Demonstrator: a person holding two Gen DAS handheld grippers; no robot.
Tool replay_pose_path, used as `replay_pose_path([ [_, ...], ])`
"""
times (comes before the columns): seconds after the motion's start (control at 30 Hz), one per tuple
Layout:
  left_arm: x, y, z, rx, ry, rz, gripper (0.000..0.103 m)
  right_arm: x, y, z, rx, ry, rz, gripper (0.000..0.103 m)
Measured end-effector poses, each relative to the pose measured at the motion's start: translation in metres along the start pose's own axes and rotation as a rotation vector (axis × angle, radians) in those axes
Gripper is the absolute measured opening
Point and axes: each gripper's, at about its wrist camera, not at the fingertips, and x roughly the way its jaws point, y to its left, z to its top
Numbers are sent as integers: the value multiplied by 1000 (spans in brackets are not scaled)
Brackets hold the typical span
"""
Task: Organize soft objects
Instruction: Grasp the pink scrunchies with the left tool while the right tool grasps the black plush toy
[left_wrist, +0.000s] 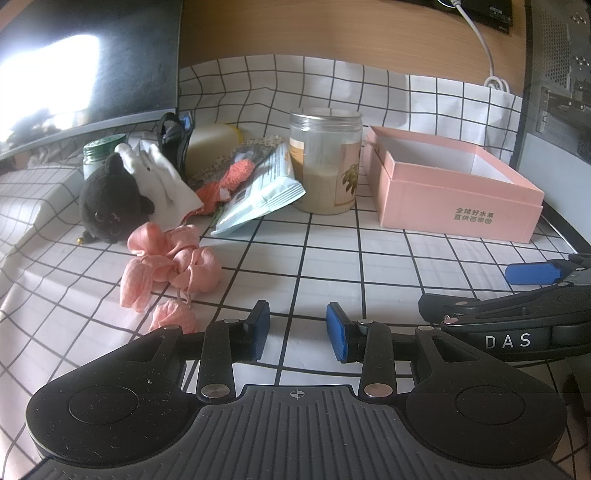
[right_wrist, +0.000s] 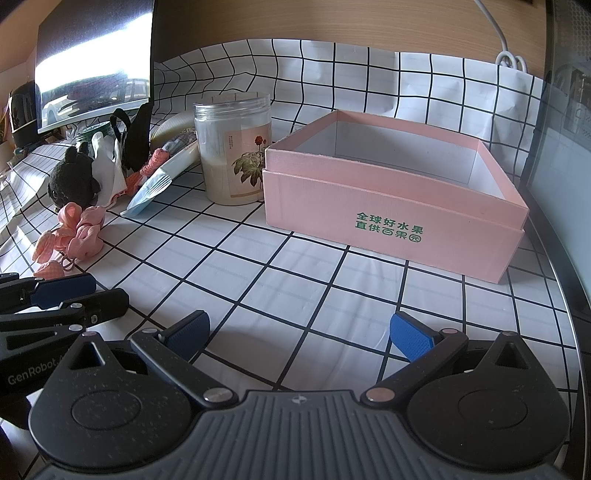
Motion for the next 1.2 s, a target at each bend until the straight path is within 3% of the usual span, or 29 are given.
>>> replay_pose_path([
  [0.37,-3,10,0,-34,1,-27,38,8,1,-5,-7,16,10,103],
  [0.43,-8,20,5,-49,7,-9,38,13,0,-2,-16,54,25,103],
  [0.6,-29,62,34,-116,-91,97,38,15,0,6,-12,123,18,103],
  [0.7,-12,92,52,-171,-15,126,38,17,2,8,2,152,2,103],
  [0.8,18,119,64,-193,84,88,38,18,2,10,2,170,-1,103],
  [0.9,39,127,66,-147,174,38,38,18,2,11,-12,178,9,103],
  [1.0,46,126,63,-113,191,15,39,18,0,13,-27,192,26,103],
  [1.2,48,117,63,-15,198,3,39,8,7,8,3,183,-24,103],
])
